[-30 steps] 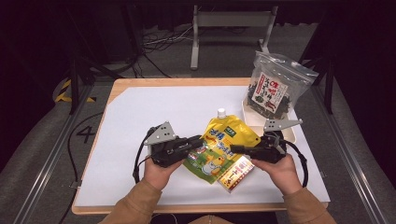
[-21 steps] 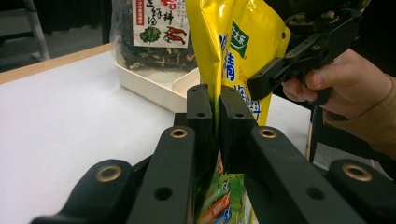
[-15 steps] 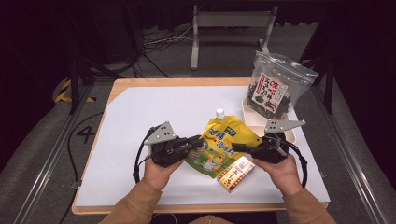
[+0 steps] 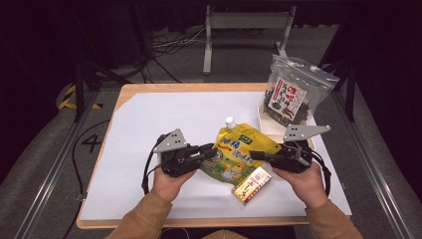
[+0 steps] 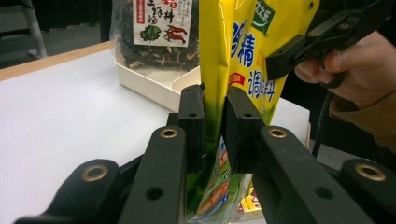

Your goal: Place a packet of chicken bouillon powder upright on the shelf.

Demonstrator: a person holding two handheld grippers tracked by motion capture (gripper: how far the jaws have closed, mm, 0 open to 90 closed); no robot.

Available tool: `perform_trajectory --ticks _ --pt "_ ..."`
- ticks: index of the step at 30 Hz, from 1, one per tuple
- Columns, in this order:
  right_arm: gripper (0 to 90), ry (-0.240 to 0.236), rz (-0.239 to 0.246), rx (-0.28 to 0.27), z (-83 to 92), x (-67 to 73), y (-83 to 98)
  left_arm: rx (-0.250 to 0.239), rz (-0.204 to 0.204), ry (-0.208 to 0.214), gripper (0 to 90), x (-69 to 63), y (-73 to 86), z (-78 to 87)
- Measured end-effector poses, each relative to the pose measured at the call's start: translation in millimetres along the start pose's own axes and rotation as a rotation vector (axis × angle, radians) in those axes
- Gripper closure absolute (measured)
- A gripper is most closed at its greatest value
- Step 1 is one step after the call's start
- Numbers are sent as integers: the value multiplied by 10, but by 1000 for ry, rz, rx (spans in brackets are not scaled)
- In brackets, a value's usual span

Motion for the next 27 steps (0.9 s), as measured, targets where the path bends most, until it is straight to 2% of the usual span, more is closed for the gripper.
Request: perform_trajectory --ticks 9,14,19,27 --pt "860 29 66 45 62 49 -157 -2 -4 -17 714 31 -4 35" --pt "859 41 86 62 107 58 -210 -7 10 -35 697 70 -7 86" --pt "862 79 102 80 210 38 -292 -2 20 -63 684 145 -1 116" --pt "867 160 104 102 413 -100 -384 2 43 -87 674 245 18 160"
Point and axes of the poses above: each handheld gripper's, and its own axes: z roughly backward along the jaws, y roughly out of its underside, x roughly to its left, the point moved 2 cm from there along -z, roughly forward along the jaws, and after that the axes turned 1 degree about x, right-handed, at the moved point
